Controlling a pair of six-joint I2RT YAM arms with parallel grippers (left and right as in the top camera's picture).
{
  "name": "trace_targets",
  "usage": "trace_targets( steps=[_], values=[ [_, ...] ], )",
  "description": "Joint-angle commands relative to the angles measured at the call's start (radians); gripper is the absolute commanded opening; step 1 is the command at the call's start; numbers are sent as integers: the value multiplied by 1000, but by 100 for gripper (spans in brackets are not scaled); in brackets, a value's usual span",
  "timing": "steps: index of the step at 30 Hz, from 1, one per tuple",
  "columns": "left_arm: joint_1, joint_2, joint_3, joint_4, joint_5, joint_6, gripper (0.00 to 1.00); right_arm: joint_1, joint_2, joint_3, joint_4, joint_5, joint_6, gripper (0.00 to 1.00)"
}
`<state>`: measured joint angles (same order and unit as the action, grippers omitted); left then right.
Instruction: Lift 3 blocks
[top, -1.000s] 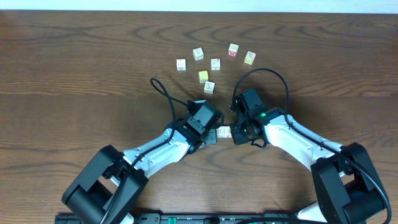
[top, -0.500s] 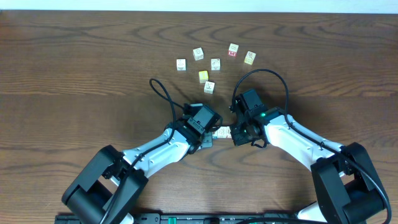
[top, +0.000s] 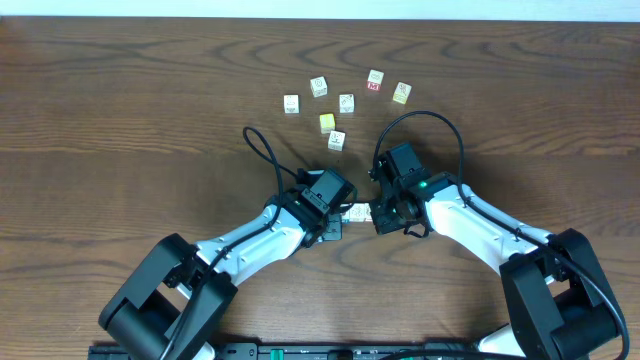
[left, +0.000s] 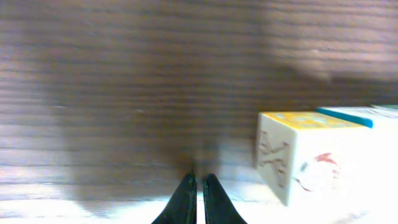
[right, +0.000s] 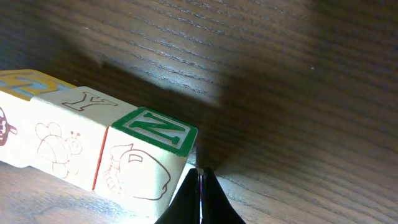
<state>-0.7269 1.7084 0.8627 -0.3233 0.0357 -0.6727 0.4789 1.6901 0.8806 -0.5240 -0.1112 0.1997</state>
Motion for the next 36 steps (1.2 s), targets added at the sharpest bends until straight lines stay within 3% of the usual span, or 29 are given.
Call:
trace_targets(
  steps=[1, 16, 36],
  values=[
    [25, 11, 3, 11, 137, 16, 7, -6, -2, 0, -1, 9, -14, 1],
    [87, 11, 3, 10, 348, 17, 7, -6, -2, 0, -6, 10, -14, 1],
    [87, 11, 3, 71, 327, 17, 8, -6, -2, 0, -7, 10, -14, 1]
  ],
)
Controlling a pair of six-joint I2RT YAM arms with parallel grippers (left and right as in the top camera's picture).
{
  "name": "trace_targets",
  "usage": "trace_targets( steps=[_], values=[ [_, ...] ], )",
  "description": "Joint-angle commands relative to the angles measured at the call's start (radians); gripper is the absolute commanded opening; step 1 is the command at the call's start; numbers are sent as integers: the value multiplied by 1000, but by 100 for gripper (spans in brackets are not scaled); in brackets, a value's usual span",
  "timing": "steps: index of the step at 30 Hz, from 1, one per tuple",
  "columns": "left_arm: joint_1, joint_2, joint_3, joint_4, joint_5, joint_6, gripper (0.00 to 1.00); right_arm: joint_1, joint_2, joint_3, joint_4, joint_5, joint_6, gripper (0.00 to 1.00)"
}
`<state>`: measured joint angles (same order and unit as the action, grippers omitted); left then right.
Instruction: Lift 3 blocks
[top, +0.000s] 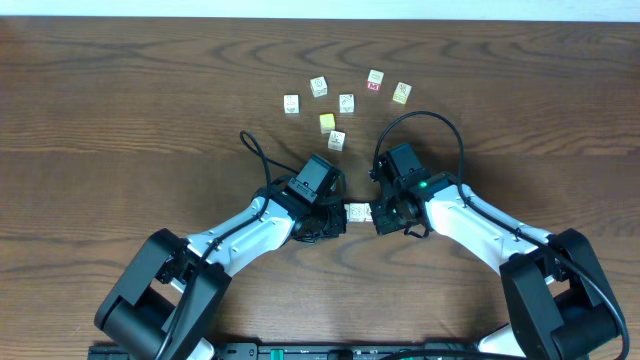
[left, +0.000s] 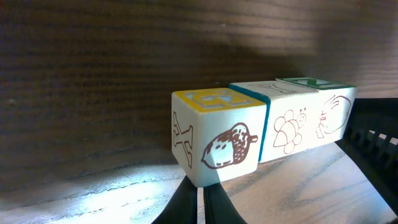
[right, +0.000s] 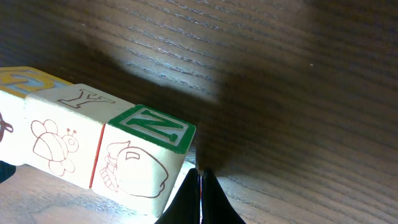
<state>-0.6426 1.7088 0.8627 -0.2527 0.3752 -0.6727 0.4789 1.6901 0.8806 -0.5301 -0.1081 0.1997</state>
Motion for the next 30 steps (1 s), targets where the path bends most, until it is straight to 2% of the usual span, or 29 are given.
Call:
trace_targets(
  steps=[1, 30],
  values=[
    [3, 10, 3, 0, -20, 17, 7, -6, -2, 0, -1, 6, -14, 1],
    [-32, 10, 3, 24, -21, 13, 7, -6, -2, 0, 0, 6, -14, 1]
  ],
)
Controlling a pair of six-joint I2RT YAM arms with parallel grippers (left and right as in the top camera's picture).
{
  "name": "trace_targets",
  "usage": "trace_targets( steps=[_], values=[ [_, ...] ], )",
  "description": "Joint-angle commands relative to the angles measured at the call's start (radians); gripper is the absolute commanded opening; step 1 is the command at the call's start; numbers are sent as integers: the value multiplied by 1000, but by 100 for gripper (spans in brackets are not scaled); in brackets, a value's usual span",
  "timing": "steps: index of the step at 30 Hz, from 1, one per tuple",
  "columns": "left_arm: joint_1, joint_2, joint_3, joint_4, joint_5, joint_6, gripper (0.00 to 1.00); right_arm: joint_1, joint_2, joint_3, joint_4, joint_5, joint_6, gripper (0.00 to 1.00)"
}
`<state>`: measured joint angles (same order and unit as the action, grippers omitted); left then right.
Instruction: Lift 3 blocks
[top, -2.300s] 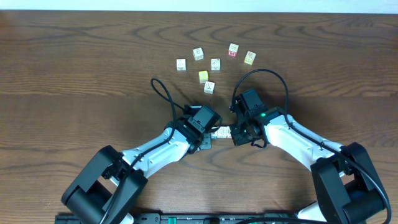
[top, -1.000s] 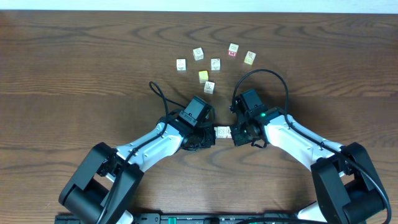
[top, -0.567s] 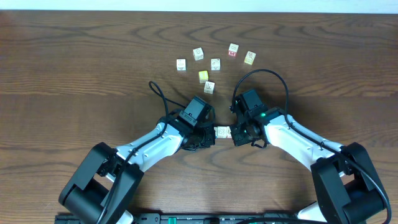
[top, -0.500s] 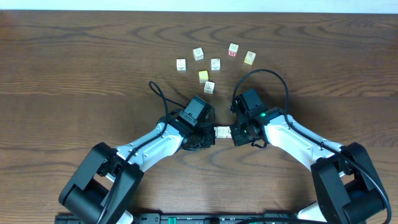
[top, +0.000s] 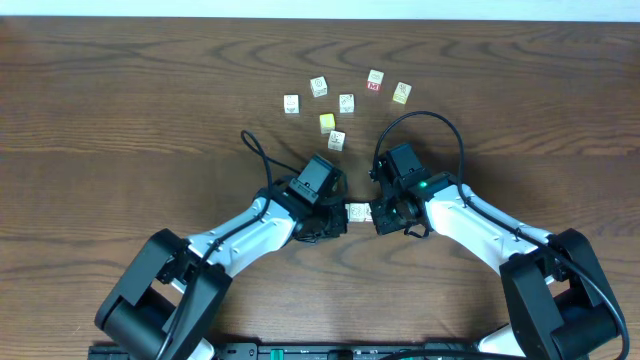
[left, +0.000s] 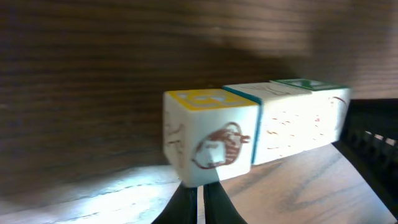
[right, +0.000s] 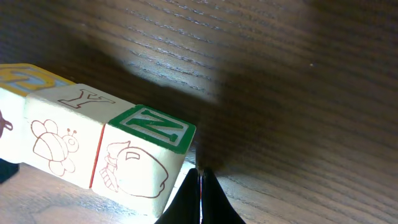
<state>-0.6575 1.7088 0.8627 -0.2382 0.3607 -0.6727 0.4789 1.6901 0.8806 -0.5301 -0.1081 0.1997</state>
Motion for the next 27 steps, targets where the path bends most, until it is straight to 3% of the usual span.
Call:
trace_targets(
  steps=[1, 27],
  values=[
    [-21, 10, 3, 17, -6, 13, 7, -6, -2, 0, 0, 6, -14, 1],
    [-25, 10, 3, 39, -40, 13, 7, -6, -2, 0, 0, 6, -15, 1]
  ],
)
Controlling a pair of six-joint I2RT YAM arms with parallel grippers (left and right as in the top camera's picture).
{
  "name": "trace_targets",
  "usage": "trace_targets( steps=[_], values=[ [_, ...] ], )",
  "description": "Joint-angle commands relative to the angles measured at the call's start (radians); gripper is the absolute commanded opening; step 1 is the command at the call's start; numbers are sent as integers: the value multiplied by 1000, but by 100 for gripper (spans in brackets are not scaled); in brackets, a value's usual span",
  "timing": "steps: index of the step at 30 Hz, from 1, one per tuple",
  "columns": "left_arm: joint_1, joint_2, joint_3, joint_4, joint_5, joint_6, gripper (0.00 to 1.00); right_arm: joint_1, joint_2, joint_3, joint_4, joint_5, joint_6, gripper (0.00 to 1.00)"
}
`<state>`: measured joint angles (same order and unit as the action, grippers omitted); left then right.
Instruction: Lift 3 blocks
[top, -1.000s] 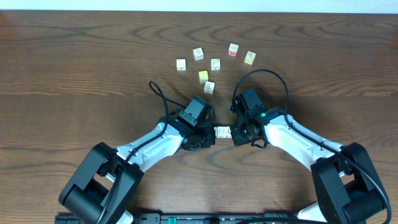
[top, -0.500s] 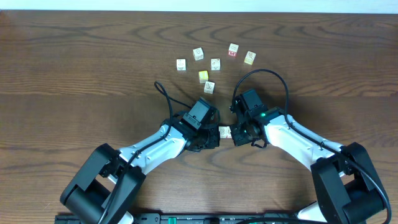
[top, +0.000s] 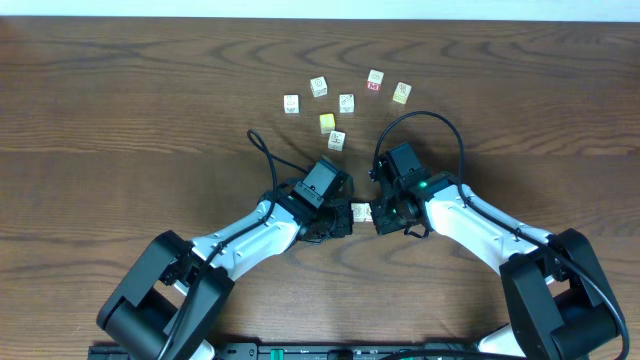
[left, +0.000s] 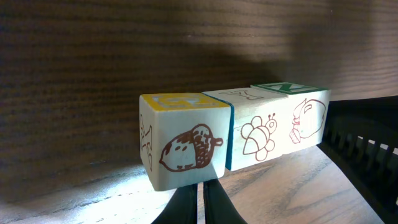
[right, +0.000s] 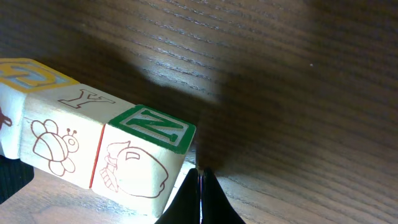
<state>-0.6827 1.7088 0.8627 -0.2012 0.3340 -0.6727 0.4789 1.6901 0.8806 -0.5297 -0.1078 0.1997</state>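
Note:
Three white picture blocks lie end to end on the wooden table: a yellow-topped acorn block (left: 183, 140), a bee block marked Y (left: 258, 130) and a green-topped N block (right: 146, 155). From overhead the row (top: 360, 212) shows only as a small patch between the two wrists. My left gripper (left: 200, 190) is shut, its tips at the foot of the acorn block's end. The right gripper (right: 200, 180) is shut too, its tips against the lower corner of the N block. Neither holds anything between its fingers. Whether the row is off the table, I cannot tell.
Several loose blocks lie scattered at the back, among them a yellow one (top: 327, 122), a white one (top: 291, 103) and a red-faced one (top: 375, 80). The nearest (top: 336, 140) is just behind the left wrist. Black cables loop up from both wrists.
My left wrist has shifted slightly right, toward the row. In its view the acorn block now sits a little further left. The right gripper and the N block have not moved.
At first my left gripper, shut, was off to the side with the acorn block at the right edge of its view. Then it stood in front of that block's end, and has since edged closer. The right gripper stayed shut at the N block throughout.

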Motion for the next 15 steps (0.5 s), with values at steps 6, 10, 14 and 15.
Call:
trace_targets(
  steps=[6, 10, 14, 15],
  values=[
    [0, 10, 3, 2, -13, 13, 7, -6, -2, 0, 0, 6, -15, 1],
    [0, 10, 3, 5, -13, 13, 7, -6, -2, 0, 0, 6, -15, 1],
    [0, 10, 3, 10, -13, 13, 7, -6, -2, 0, 0, 6, -15, 1],
    [0, 10, 3, 13, -13, 13, 7, -6, -2, 0, 0, 6, -15, 1]
  ],
)
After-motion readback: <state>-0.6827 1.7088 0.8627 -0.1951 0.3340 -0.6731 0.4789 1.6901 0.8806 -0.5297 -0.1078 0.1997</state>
